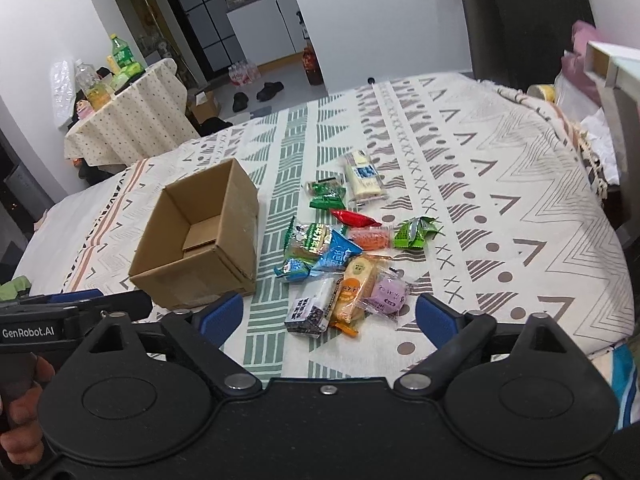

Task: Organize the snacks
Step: 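Grasp white sesame-cake packet with left tool while right tool grasps purple pastry bag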

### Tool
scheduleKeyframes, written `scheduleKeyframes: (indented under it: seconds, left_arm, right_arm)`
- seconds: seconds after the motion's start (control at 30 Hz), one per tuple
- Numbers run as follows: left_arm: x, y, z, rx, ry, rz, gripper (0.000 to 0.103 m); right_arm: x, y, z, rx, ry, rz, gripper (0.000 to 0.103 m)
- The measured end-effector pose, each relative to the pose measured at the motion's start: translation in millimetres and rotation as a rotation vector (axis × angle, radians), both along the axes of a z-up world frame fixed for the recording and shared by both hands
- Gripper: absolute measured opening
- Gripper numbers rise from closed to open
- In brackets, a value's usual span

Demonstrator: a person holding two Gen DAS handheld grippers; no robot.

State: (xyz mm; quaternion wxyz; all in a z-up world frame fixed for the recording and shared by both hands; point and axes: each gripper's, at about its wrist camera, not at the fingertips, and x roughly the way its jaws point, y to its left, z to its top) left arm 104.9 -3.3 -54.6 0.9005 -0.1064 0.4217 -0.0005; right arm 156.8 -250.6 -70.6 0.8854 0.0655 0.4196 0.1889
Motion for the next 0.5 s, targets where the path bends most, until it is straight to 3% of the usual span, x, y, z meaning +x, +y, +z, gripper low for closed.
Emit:
scheduleKeyframes:
  seconds: [0.5]
  left_arm:
    - [56.9, -21.4, -42.2, -0.049, 0.085, 0.003, 0.082]
  right_arm:
    - [60.9, -14.4, -49.4, 0.037, 0.15, -0.023, 0.074]
